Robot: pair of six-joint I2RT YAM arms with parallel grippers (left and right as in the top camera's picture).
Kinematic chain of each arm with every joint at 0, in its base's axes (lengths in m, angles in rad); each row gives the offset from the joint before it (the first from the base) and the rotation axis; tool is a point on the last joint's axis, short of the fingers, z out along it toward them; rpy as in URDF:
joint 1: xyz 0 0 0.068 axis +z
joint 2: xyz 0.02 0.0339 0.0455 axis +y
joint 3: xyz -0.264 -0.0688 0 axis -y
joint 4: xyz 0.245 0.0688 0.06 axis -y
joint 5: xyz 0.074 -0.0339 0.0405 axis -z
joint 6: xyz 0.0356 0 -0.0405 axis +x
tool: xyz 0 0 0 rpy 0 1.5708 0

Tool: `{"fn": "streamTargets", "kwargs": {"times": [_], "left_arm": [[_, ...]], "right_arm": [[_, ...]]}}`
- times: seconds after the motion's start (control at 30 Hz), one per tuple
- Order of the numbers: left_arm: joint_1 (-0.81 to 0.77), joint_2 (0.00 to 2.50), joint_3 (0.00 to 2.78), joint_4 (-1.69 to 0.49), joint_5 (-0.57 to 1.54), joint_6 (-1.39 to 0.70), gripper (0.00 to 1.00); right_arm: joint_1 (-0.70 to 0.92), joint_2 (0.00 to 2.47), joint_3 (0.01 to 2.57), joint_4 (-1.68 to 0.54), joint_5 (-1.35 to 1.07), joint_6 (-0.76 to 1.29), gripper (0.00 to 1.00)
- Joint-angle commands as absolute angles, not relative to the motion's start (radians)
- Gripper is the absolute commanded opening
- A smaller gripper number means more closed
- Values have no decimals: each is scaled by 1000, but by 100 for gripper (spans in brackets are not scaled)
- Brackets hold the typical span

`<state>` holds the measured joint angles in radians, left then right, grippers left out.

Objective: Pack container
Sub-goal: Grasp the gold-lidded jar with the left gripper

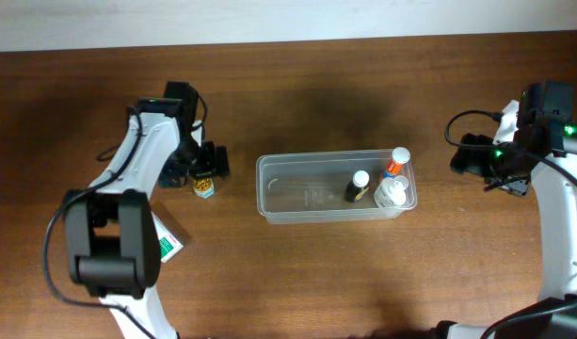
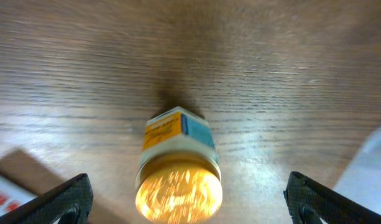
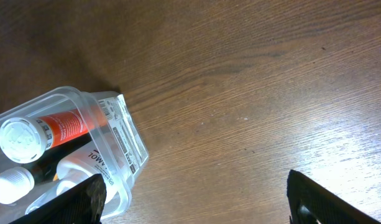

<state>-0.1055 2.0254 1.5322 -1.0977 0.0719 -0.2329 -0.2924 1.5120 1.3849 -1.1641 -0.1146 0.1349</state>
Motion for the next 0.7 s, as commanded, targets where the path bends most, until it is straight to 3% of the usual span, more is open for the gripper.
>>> {"fn": "streamTargets", "kwargs": {"times": [0.0, 0.13, 0.3, 0.57, 0.67], "left_arm": [[-110, 2081, 1528, -1096, 94, -246, 96], [-109, 2094, 1528, -1096, 90, -246, 68], [-110, 2094, 1528, -1102, 90, -246, 51], [-110, 2094, 1531, -1116, 89, -246, 33], [-110, 2092, 1564, -1147, 90, -246, 33]], "right_arm": [[-295, 1513, 1391, -1164, -120, 136, 85], [-295, 1513, 1391, -1164, -120, 136, 85], [-295, 1513, 1391, -1164, -120, 136, 85], [-295, 1513, 1391, -1164, -120, 136, 85], [-295, 1513, 1391, -1164, -120, 136, 85]]}}
